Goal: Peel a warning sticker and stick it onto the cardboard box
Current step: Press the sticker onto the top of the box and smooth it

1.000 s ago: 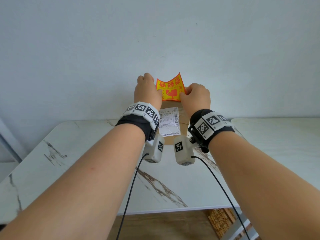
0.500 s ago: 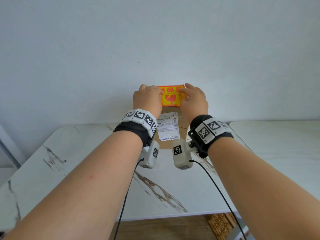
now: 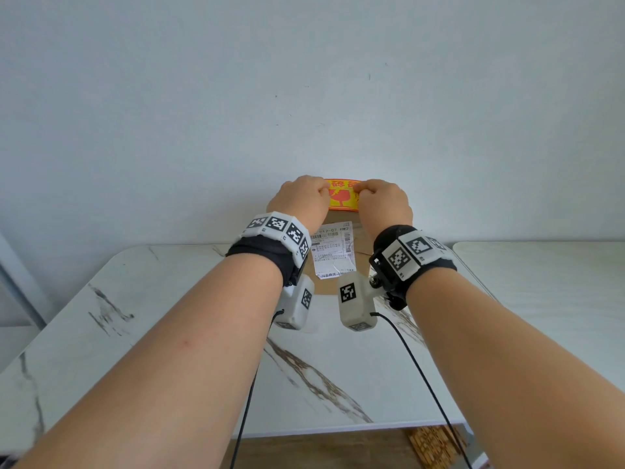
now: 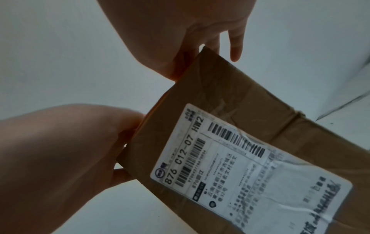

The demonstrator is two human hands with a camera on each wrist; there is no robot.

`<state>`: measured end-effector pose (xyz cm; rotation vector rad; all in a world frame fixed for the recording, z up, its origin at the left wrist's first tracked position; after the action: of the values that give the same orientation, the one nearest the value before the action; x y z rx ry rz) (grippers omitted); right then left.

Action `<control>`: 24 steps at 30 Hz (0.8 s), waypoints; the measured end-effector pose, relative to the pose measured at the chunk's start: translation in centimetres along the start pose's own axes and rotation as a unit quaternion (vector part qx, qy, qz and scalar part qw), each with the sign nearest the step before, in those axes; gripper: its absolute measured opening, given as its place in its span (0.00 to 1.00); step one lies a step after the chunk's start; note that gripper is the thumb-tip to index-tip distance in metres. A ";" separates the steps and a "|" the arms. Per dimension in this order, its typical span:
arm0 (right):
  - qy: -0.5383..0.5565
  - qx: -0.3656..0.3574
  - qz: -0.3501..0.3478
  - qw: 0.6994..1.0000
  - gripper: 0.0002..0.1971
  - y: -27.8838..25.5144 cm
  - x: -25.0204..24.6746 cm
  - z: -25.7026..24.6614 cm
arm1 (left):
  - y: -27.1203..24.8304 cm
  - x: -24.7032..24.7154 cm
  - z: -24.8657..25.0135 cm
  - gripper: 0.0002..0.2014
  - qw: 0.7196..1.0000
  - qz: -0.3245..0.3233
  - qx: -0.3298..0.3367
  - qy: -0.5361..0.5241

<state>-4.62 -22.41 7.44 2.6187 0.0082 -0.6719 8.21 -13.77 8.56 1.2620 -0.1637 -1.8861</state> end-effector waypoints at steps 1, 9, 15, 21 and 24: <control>-0.012 -0.008 0.005 1.000 0.18 0.1 -0.1 -0.3 | 0.1 0.1 0.1 0.18 1.000 0.005 0.006 -0.003; -0.021 -0.083 -0.098 0.991 0.26 1.0 3.0 -0.9 | 0.2 1.3 -0.1 0.21 1.000 -0.012 0.024 -0.009; -0.043 -0.095 -0.094 0.990 0.28 1.3 2.8 -0.4 | 0.3 1.9 -1.0 0.24 0.997 -0.055 0.031 0.050; -0.065 -0.106 -0.047 0.991 0.25 0.7 1.9 -1.0 | 0.1 2.4 -1.3 0.26 0.995 -0.091 0.020 0.043; 0.028 -0.058 -0.027 0.998 0.18 0.6 1.3 -0.1 | -0.1 2.5 -1.4 0.27 0.994 -0.098 0.009 0.039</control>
<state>-3.39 -23.04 7.19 2.5326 0.1322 -0.5993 8.98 -14.99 6.05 1.4058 -0.0158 -1.9993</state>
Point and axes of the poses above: each hand's wrist, its own y-axis towards the middle knuckle, its own x-axis out of the palm, z = x × y, the point moved 10 cm from there along y, towards the middle knuckle, and after that the axes turned 12 degrees about z, right-handed, at the moved point
